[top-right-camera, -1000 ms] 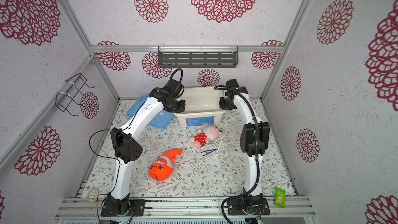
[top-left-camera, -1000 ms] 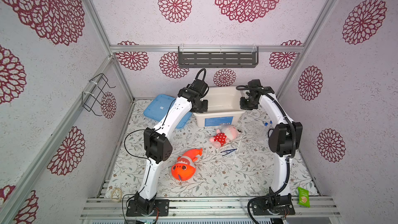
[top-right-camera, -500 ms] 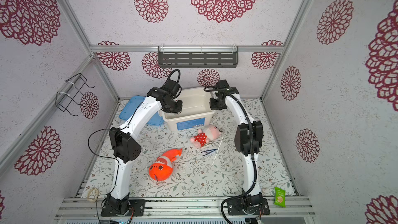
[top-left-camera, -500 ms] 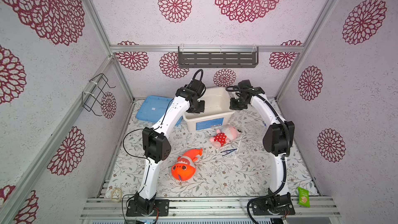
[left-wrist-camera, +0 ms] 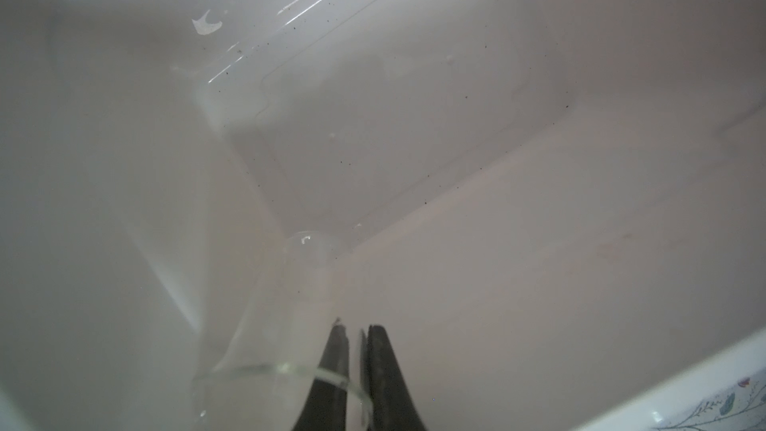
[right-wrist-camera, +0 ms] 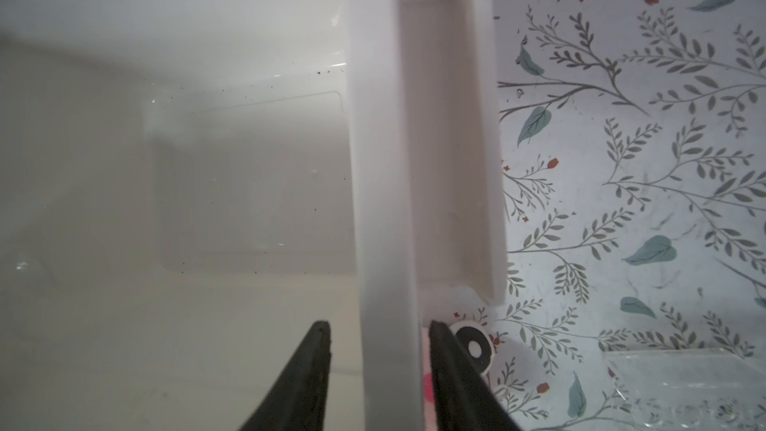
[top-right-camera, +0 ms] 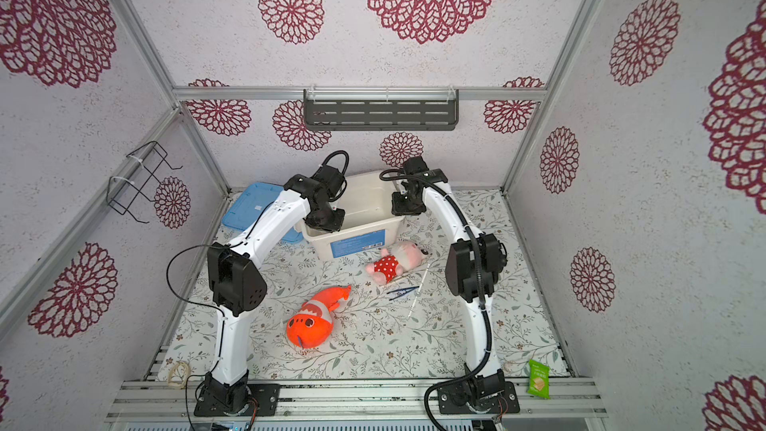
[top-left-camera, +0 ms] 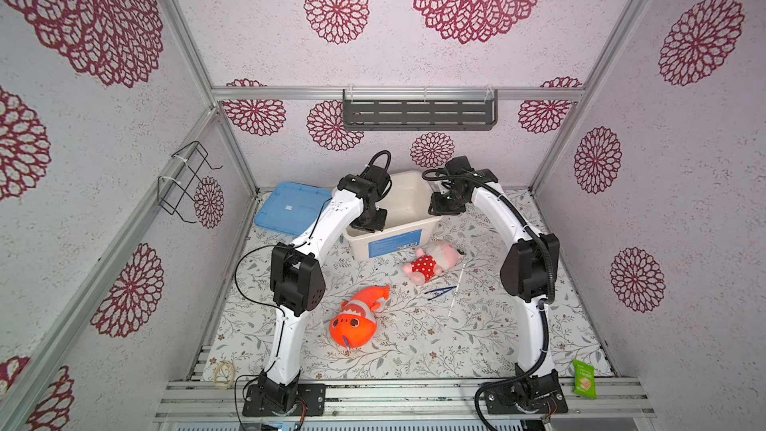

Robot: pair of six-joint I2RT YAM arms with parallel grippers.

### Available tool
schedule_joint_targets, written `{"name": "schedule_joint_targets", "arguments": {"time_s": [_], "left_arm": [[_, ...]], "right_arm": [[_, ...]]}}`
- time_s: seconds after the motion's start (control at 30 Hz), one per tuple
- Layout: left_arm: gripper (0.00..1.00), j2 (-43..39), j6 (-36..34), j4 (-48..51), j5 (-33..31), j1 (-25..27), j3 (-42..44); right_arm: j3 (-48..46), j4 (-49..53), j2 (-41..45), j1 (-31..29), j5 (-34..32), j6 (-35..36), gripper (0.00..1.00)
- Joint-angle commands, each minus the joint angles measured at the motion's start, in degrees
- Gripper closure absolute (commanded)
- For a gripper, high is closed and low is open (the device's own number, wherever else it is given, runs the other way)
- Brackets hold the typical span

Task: Organize the chemistry lab equipment
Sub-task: 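Lower the beaker into the white bin with the left gripper, right gripper holding the rim, then set the beaker on the bin floor and open the left gripper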

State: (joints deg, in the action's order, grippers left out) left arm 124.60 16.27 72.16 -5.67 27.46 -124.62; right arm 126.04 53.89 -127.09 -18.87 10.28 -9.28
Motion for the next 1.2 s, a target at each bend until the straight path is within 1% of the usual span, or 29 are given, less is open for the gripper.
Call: {"name": "schedule_joint_targets", "arguments": {"time_s": [0.0, 0.2, 0.4, 0.63, 0.9, 1.0, 1.1, 1.17], "left_arm": [[1.0, -0.73, -3.36, 1.3, 0.28, -0.9, -0.21], [1.0, 1.69, -4.84, 1.19, -0.04, -1.44, 0.52], [1.0, 6.1, -4.77, 1.22, 1.01, -1.7, -2.78], [1.0, 9.44, -3.66, -0.06, 3.42, -1.79, -3.81], [0.99, 13.34, -2.66, -1.05, 2.99, -2.33, -3.95], [0.99, 14.97, -1.62, -0.49, 1.71, -2.52, -5.35], [0.98, 15.48, -0.64, -0.97, 3.11, -2.93, -5.93], [0.99, 15.35, 1.47, -1.27, 6.48, -3.85, -6.51]], "right_arm": [[1.8, -0.08, 4.22, 0.55, -0.87, -1.77, 0.5], [2.11, -1.98, 7.84, 1.0, -2.96, -2.19, 0.46], [2.1, -2.31, 10.5, 1.28, -5.9, -1.48, 0.44], [2.28, -3.11, 11.2, 1.65, -6.96, -1.44, 0.44], [2.98, -3.55, 10.98, 1.65, -7.33, -0.46, 0.43], [3.49, -3.63, 10.9, 1.65, -7.76, -0.08, 0.42], [3.6, -3.73, 10.85, 1.65, -7.96, 0.3, 0.42], [3.68, -3.73, 10.81, 1.71, -7.86, 0.35, 0.41]]}}
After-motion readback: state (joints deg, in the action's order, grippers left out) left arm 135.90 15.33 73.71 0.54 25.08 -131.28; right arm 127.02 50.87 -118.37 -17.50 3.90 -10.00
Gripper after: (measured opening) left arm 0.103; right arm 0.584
